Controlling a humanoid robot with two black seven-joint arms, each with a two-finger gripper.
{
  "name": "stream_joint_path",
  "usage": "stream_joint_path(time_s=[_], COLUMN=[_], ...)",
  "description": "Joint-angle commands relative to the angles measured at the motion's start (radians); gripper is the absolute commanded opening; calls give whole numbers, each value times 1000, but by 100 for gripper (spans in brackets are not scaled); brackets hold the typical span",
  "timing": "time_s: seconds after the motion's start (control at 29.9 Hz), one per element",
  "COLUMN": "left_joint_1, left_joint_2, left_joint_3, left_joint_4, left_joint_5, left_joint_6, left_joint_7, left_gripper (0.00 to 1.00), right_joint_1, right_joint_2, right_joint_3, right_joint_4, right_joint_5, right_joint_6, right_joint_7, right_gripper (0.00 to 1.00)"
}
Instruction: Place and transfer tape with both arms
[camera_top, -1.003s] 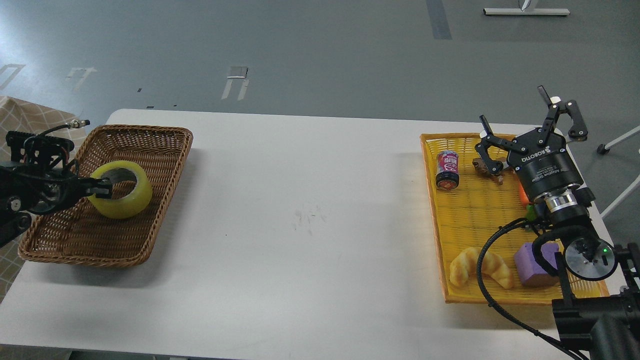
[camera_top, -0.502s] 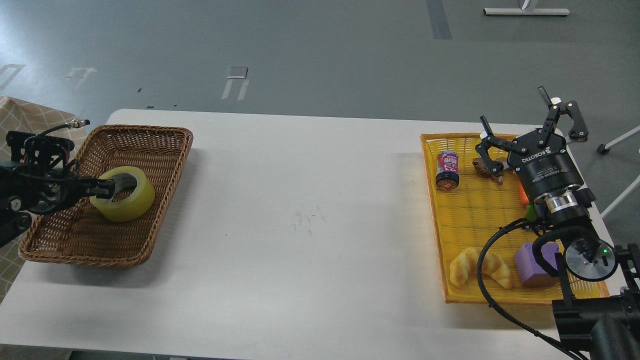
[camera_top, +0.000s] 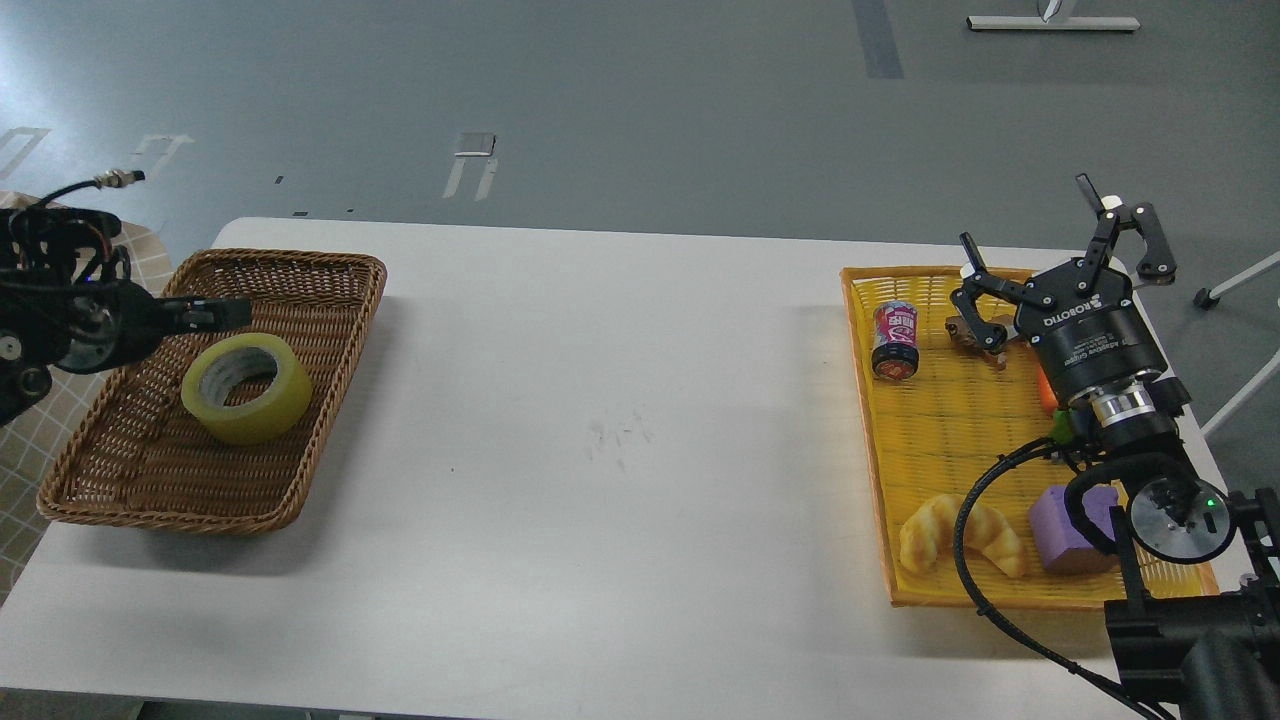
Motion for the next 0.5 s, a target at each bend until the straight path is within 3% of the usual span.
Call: stream_joint_path(time_s=[0.0,0.13,0.3,0.4,0.47], left_joint_1=[-98,-166,-195,-195,-192], left_joint_2=[6,6,-3,-34,-52], left_joint_3=[-3,-5,-28,-71,-87], left_joint_4=[-2,-3,-49,-54,-54], left_joint_5=[-175,-330,-575,-747,-851], left_joint_6=[3,-6,-10,-15,-18], left_joint_7=[-32,-66,-161,-214,-227], left_gripper=[83,83,84,94,98], right_joint_1=[3,8,15,29,38], right_joint_2=[0,0,0,0,0], right_joint_3=[2,2,2,2,2], right_joint_4=[3,3,8,9,9], right_joint_5=[0,0,-2,-2,-2], right_joint_6=[0,0,0,0,0], right_joint_7=[0,0,-2,-3,-5], right_gripper=[100,100,100,100,100])
